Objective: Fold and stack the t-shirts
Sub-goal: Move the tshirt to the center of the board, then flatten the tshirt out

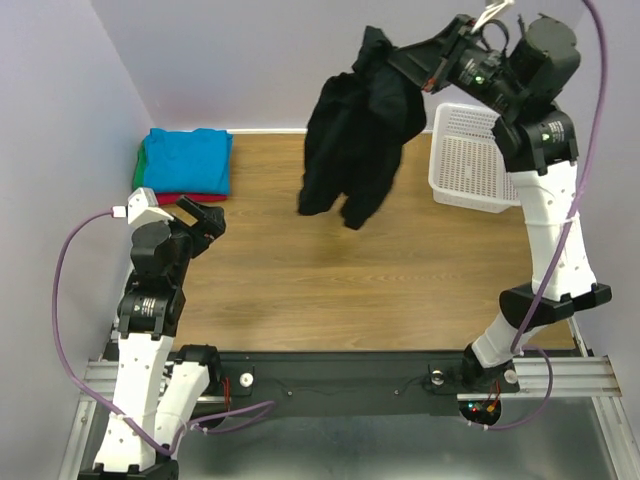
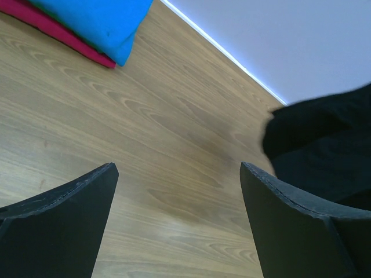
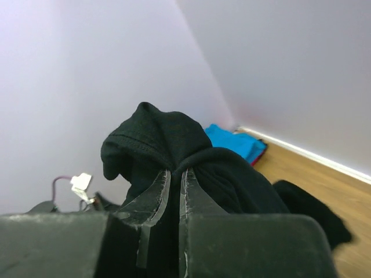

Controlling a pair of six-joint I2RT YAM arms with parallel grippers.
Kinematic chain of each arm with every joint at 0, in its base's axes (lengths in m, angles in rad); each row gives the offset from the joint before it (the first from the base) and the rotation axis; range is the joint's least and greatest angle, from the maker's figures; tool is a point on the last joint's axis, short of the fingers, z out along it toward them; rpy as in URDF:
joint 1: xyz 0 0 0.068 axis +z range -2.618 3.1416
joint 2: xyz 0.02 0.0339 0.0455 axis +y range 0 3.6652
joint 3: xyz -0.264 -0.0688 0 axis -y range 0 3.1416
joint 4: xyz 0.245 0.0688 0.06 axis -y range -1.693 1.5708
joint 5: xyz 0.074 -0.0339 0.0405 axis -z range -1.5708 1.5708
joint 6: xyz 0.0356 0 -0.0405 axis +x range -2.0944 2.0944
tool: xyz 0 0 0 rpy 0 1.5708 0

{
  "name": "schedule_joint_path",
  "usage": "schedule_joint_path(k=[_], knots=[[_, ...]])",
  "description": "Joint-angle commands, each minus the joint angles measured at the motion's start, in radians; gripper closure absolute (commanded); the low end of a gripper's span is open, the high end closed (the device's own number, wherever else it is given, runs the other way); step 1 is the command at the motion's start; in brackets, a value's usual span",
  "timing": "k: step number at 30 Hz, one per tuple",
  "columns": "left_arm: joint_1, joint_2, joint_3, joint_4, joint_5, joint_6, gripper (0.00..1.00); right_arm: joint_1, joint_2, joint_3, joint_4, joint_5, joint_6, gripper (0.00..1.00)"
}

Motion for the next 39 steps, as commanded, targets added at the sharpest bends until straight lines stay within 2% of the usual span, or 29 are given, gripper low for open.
schedule_joint_path(k=[1, 3, 4, 6, 7, 9, 10, 12, 13, 14, 16, 18, 19, 21, 24, 27, 29, 34, 39], knots=[[0.002, -0.015, 0.029, 0.000, 0.021, 0.006, 0.01, 0.072, -0.013, -0.024, 0.103, -0.019, 0.000, 1.00], [0.002, -0.022, 0.024, -0.009, 0.018, 0.006, 0.01, 0.072, -0.085, -0.119, 0.103, 0.054, -0.013, 1.00], [0.002, -0.025, 0.018, -0.011, 0.015, 0.003, 0.01, 0.072, -0.126, -0.288, 0.105, 0.095, -0.032, 0.99], [0.002, -0.039, -0.002, -0.006, 0.014, -0.004, 0.01, 0.072, -0.256, -0.486, 0.102, 0.187, -0.046, 0.91], [0.002, -0.041, -0.008, -0.005, 0.012, -0.009, 0.01, 0.072, -0.301, -0.685, 0.102, 0.303, -0.048, 0.89], [0.002, -0.041, -0.016, -0.002, 0.015, -0.010, 0.01, 0.072, -0.387, -0.888, 0.102, 0.448, -0.027, 0.81], [0.002, -0.035, -0.017, -0.003, 0.017, -0.007, 0.01, 0.070, -0.454, -1.050, 0.096, 0.590, -0.002, 0.78], [0.002, -0.019, -0.017, -0.012, 0.015, -0.007, 0.01, 0.069, -0.516, -1.167, 0.079, 0.706, 0.012, 0.69], [0.002, -0.012, -0.019, -0.018, 0.014, -0.009, 0.01, 0.069, -0.550, -1.211, 0.045, 0.825, 0.050, 0.67], [0.002, -0.004, -0.023, -0.020, 0.018, -0.010, 0.01, 0.067, -0.553, -1.240, 0.031, 0.864, 0.053, 0.65], [0.002, 0.019, -0.046, -0.018, 0.029, -0.017, 0.01, 0.067, -0.545, -1.271, -0.030, 0.909, 0.052, 0.52], [0.002, 0.042, -0.085, -0.006, 0.066, -0.026, 0.01, 0.067, -0.524, -1.282, -0.061, 0.872, 0.041, 0.30], [0.002, 0.050, -0.097, -0.003, 0.075, -0.030, 0.01, 0.069, -0.522, -1.294, -0.070, 0.871, 0.041, 0.11], [0.002, 0.080, -0.138, 0.015, 0.107, -0.047, 0.01, 0.069, -0.531, -1.340, -0.079, 0.875, 0.047, 0.02], [0.002, 0.143, -0.190, 0.058, 0.127, -0.052, 0.01, 0.069, -0.580, -1.409, -0.096, 0.880, 0.046, 0.00], [0.002, 0.229, -0.217, 0.063, 0.086, -0.072, 0.01, 0.067, -0.643, -1.475, -0.110, 0.855, 0.064, 0.00], [0.002, 0.277, -0.220, 0.096, 0.078, -0.105, 0.01, 0.069, -0.688, -1.544, -0.113, 0.800, 0.082, 0.00], [0.002, 0.463, -0.203, 0.265, 0.094, -0.121, 0.02, 0.070, -0.668, -1.613, -0.110, 0.694, 0.070, 0.00], [0.002, 0.672, -0.152, 0.320, 0.101, -0.113, 0.08, 0.070, -0.668, -1.627, -0.089, 0.700, 0.049, 0.00]])
